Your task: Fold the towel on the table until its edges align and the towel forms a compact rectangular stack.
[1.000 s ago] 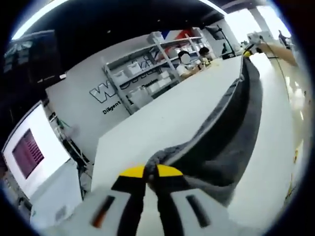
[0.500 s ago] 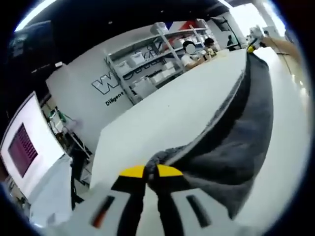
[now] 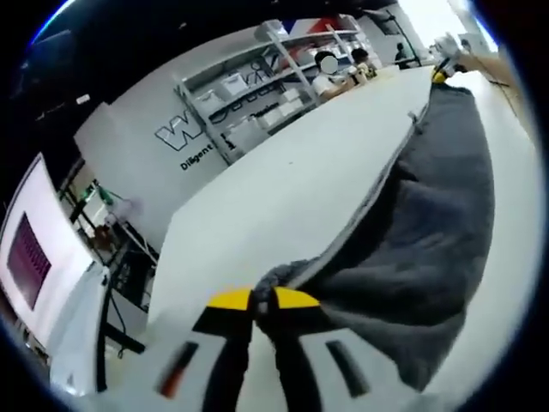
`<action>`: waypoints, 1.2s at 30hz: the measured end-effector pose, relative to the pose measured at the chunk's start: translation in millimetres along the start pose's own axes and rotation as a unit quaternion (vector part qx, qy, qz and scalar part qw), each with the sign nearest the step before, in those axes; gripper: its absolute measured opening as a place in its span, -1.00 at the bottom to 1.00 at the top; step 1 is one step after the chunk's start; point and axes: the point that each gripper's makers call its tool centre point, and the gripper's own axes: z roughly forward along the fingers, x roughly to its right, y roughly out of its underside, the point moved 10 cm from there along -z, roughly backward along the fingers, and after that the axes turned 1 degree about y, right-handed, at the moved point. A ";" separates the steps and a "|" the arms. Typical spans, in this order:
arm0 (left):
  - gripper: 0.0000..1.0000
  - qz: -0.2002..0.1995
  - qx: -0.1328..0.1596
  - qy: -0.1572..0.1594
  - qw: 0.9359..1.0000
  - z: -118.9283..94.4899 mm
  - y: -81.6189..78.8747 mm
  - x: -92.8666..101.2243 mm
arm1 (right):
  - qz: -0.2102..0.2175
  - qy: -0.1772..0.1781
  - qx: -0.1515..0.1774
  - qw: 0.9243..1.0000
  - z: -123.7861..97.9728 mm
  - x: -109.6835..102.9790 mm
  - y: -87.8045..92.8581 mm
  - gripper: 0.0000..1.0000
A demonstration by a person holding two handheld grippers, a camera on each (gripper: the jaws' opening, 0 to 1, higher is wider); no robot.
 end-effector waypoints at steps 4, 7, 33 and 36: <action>-0.80 -0.003 -0.001 -0.003 1.000 -0.7 0.0 0.6 | -0.001 0.002 0.002 1.000 0.3 -0.8 0.0 -0.90; -0.77 -0.004 -0.003 -0.004 1.000 -0.4 0.5 0.6 | 0.001 0.004 0.002 1.000 0.4 -0.9 0.4 -0.89; -0.15 -0.182 0.096 0.012 0.978 -68.6 -8.8 13.5 | 0.018 0.043 0.098 0.994 -63.5 -47.0 -10.3 0.00; 0.05 -0.217 0.110 0.032 0.969 -91.8 -6.3 23.9 | 0.024 0.040 0.093 0.995 -79.5 -66.7 -6.3 0.23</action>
